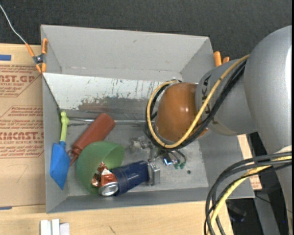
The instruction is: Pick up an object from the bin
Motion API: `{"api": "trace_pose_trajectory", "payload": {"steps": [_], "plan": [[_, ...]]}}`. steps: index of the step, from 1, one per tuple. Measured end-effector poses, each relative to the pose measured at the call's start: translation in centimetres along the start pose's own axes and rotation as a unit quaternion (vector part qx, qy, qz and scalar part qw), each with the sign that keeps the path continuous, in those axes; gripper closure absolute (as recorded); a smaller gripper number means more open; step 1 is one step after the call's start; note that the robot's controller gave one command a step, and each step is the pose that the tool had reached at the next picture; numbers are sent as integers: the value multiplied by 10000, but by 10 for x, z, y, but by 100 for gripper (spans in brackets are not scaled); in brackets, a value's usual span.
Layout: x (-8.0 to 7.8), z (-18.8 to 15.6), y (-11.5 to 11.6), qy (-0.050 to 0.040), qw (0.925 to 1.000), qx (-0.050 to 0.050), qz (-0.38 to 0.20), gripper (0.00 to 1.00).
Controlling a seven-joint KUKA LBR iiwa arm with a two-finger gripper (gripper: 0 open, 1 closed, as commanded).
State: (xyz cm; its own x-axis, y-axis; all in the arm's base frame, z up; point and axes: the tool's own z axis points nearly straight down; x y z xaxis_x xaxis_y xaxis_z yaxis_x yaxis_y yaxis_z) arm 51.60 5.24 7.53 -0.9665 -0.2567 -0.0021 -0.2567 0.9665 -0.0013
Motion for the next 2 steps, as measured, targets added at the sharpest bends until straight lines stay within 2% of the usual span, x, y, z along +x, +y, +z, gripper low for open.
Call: {"api": "trace_pose_trajectory", "payload": {"steps": [1, 2], "plan": [[1, 6, 38, 27, 9982, -26, -594, 0], [-3, 5, 49, -4, 9999, -4, -162, 100]]}}
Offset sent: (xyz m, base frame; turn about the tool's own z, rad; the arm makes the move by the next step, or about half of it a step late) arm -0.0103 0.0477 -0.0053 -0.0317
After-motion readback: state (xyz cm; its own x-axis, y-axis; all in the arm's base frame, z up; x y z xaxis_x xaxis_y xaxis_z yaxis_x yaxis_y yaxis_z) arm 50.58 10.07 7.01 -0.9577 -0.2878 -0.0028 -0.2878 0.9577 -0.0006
